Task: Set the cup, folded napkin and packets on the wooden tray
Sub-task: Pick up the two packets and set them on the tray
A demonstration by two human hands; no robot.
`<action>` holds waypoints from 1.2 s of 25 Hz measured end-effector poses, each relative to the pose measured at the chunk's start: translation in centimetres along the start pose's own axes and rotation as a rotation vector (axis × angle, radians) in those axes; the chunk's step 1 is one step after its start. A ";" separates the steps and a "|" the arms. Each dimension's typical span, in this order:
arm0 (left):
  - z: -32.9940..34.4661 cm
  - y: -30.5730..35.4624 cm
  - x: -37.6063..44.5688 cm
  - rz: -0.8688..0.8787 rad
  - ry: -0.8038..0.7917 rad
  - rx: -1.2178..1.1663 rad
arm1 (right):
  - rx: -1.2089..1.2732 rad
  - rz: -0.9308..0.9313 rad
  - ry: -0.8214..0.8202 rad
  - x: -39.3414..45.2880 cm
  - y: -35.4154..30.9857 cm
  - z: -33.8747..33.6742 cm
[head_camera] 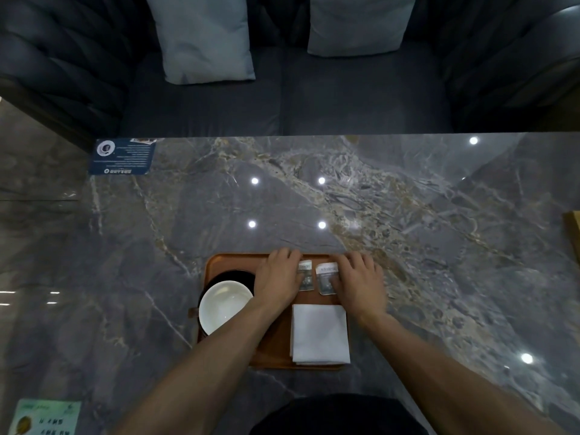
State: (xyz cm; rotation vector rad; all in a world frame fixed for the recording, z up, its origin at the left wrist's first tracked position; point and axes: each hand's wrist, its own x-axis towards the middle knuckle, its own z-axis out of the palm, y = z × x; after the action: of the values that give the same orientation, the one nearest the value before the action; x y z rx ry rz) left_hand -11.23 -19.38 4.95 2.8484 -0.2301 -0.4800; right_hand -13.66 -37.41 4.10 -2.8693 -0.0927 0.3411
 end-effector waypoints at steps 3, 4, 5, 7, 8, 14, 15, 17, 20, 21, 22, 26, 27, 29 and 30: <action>0.0 0.3 -0.6 0.032 0.082 0.051 | 0.022 -0.052 0.067 -0.9 0.1 0.2; 0.0 0.3 -0.8 0.057 0.078 0.054 | 0.005 -0.114 0.068 -1.0 0.2 0.3; 0.1 0.2 -1.0 0.081 0.060 0.059 | -0.019 -0.176 0.060 -1.1 0.4 0.4; 0.3 -0.1 -1.3 0.102 0.018 0.083 | -0.071 -0.256 0.038 -1.0 0.6 0.4; 0.4 -0.2 -1.4 0.100 0.006 0.098 | -0.092 -0.267 0.023 -0.9 0.7 0.4; 0.6 0.2 -1.2 0.086 -0.043 0.150 | -0.162 -0.261 -0.022 -0.8 0.8 0.7; 0.6 0.2 -1.1 0.086 -0.049 0.148 | -0.160 -0.251 -0.026 -0.7 0.7 0.7; 0.5 0.2 -0.9 0.097 -0.064 0.146 | -0.150 -0.226 -0.027 -0.6 0.5 0.7; 0.4 0.1 -0.9 0.103 -0.072 0.145 | -0.146 -0.196 -0.031 -0.5 0.4 0.8; 0.4 0.1 -0.8 0.104 -0.076 0.140 | -0.141 -0.184 -0.034 -0.5 0.4 0.8; 0.5 0.1 -0.8 0.107 -0.080 0.135 | -0.131 -0.173 -0.038 -0.5 0.4 0.9; 0.5 0.0 -0.8 0.119 -0.089 0.122 | -0.114 -0.156 -0.045 -0.7 0.4 1.0; 0.5 0.0 -0.7 0.120 -0.091 0.120 | -0.108 -0.156 -0.044 -0.6 0.4 1.0; 0.6 0.1 -0.6 0.121 -0.091 0.114 | -0.100 -0.154 -0.050 -0.6 0.4 1.0; 0.6 0.1 -0.6 0.122 -0.091 0.112 | -0.098 -0.152 -0.054 -0.6 0.4 1.0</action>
State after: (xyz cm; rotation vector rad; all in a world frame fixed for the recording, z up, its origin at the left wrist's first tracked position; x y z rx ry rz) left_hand -12.03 -19.49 4.64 2.9008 -0.4577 -0.5893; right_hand -14.47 -37.63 3.17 -2.9267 -0.3448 0.3947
